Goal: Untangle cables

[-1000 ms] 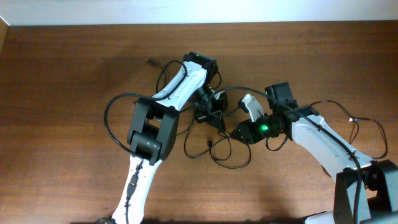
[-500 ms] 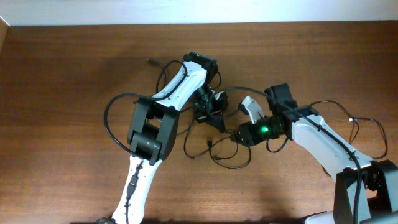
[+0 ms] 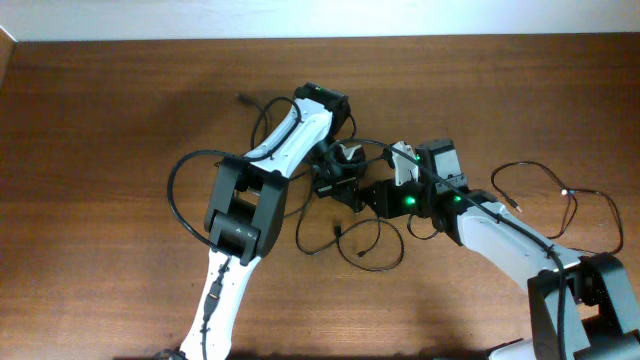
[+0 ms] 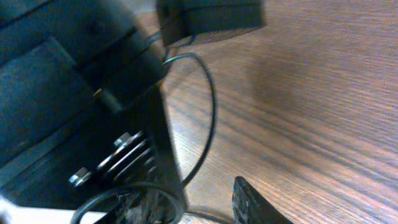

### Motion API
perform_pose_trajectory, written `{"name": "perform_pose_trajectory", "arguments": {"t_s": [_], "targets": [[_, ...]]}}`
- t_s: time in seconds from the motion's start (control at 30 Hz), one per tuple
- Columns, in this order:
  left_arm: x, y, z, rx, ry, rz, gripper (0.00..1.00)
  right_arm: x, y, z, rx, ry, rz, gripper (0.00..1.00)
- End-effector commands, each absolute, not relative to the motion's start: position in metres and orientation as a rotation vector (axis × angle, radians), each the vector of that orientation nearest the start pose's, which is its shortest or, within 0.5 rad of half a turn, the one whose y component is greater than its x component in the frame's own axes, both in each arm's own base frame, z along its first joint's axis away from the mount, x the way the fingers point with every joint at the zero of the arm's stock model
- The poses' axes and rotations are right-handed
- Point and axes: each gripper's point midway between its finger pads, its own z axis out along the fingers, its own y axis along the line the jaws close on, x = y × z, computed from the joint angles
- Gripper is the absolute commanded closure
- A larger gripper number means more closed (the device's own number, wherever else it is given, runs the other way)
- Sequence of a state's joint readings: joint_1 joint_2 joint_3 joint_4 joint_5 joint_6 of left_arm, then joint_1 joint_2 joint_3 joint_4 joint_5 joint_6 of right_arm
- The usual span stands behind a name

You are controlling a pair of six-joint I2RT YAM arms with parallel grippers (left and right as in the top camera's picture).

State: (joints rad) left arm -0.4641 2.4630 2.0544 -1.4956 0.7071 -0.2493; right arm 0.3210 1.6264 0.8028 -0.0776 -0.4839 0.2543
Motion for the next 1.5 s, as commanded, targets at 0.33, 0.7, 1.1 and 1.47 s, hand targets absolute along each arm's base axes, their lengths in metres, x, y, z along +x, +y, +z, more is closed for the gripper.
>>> {"name": "perform_pose_trajectory", "arguments": {"t_s": [0.33,0.7,1.1,1.47], "targets": [[0.327,-0.250,0.036,-0.061,-2.529,0.648,1.00,0.362,0.028,0.048,0.520,2.542,0.208,0.73],[0.323,-0.252,0.046,-0.256,-2.485,0.790,1.00,0.325,0.132,0.076,-0.402,2.463,0.935,0.62],[0.308,-0.269,0.060,-0.287,-2.403,0.886,1.00,0.311,0.192,0.071,-0.611,2.415,1.031,0.59],[0.304,-0.270,0.064,-0.275,-2.374,0.903,1.00,0.361,0.196,0.069,-0.174,2.437,0.746,0.51]]}}
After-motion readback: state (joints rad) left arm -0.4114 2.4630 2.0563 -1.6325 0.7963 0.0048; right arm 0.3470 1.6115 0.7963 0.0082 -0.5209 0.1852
